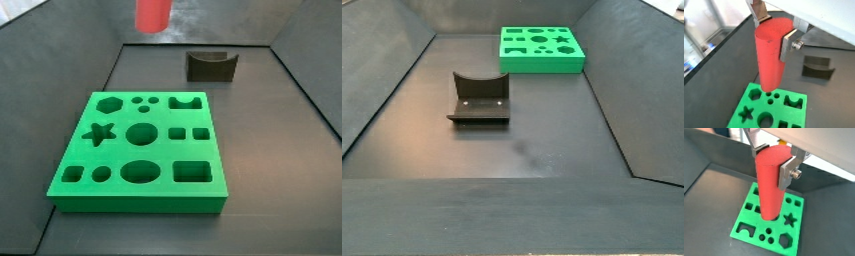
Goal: Pick up the oval object. Move up. Place the oval object on the fixture. Regrasp the oval object. Move to above the board. Insert the oval object.
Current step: Move to above the board.
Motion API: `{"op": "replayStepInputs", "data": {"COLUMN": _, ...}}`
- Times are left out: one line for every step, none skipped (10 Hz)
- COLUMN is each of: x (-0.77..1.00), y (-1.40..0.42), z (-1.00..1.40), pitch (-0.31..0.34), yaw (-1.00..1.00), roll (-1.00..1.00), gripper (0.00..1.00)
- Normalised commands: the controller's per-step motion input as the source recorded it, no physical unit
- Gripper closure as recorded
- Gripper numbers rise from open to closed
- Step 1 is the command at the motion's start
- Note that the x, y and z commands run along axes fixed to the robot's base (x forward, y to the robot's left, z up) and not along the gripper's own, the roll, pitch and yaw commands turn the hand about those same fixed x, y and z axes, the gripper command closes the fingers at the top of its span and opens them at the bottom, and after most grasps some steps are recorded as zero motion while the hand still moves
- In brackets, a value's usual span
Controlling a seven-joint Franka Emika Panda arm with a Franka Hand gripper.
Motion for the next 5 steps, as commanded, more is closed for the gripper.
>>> {"op": "replayStepInputs", "data": {"x": -0.08, "y": 0.01, "z": 0.00, "pitch": -0.245, "yaw": 1.00, "roll": -0.12, "gripper": 1.00}}
{"op": "replayStepInputs", "data": {"x": -0.09, "y": 0.02, "z": 0.01, "pitch": -0.294, "yaw": 1.00, "roll": -0.11, "gripper": 1.00}}
{"op": "replayStepInputs", "data": {"x": -0.09, "y": 0.02, "z": 0.00, "pitch": -0.337, "yaw": 1.00, "roll": -0.10, "gripper": 1.00}}
{"op": "replayStepInputs", "data": {"x": -0.08, "y": 0.02, "z": 0.01, "pitch": -0.332, "yaw": 0.80, "roll": -0.07, "gripper": 1.00}}
{"op": "replayStepInputs", "data": {"x": -0.08, "y": 0.02, "z": 0.00, "pitch": -0.294, "yaw": 0.64, "roll": -0.06, "gripper": 1.00}}
